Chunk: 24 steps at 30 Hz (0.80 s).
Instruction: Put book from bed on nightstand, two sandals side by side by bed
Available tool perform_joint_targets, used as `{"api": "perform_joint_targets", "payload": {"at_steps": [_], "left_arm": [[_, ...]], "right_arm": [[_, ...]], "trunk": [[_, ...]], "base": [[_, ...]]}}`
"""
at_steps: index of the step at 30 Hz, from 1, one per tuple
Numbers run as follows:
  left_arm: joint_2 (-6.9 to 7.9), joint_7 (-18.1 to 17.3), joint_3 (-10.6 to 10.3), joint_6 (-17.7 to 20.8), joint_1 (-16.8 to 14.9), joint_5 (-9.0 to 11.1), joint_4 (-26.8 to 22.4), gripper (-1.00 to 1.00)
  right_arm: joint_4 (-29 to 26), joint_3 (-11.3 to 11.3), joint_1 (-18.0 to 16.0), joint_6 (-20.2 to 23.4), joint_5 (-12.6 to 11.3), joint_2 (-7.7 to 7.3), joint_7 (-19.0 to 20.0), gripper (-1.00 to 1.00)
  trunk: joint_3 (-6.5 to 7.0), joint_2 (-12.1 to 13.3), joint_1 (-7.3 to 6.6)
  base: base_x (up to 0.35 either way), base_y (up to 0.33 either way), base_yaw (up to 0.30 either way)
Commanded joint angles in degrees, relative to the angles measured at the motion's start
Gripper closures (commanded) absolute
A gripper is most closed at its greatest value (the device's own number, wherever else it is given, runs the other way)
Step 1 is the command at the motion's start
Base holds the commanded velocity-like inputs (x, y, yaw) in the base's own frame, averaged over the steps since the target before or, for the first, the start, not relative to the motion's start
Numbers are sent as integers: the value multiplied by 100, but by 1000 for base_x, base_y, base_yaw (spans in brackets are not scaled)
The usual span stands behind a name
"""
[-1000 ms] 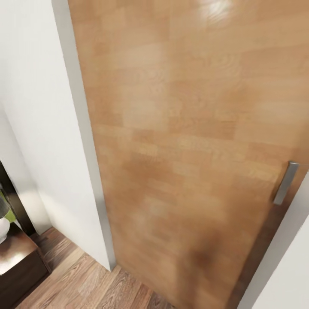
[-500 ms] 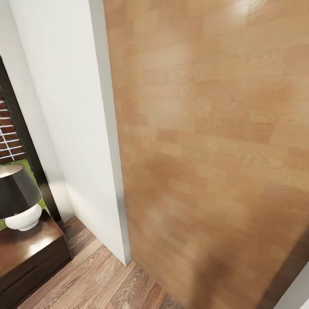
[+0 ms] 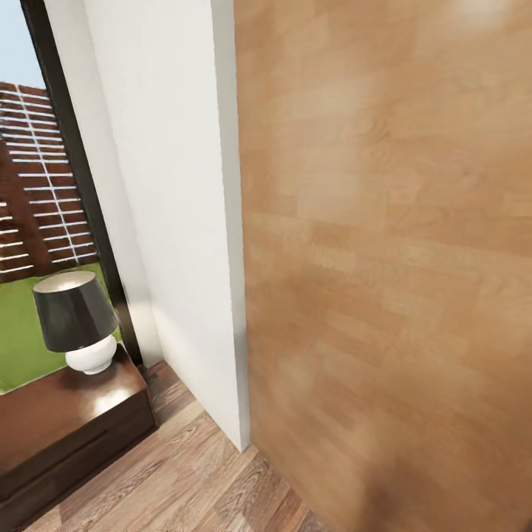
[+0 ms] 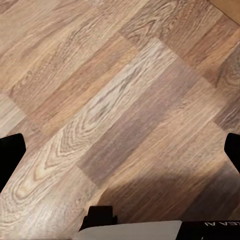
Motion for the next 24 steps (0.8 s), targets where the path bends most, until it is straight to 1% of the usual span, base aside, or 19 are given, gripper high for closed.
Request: {"api": "perform_joint_targets", "payload": {"at_steps": [1, 24], "left_arm": [[-1, 3, 0, -13, -2, -2, -1, -100], [-1, 3, -8, -13, -2, -2, -1, -100]], "right_arm": [[1, -5, -1, -17, -2, 0, 2, -100], [0, -5, -1, -17, -2, 0, -1, -100]], "trunk": [[-5, -3, 0], [-5, -3, 0]], "base": [[0, 0, 292], [0, 0, 292]]}}
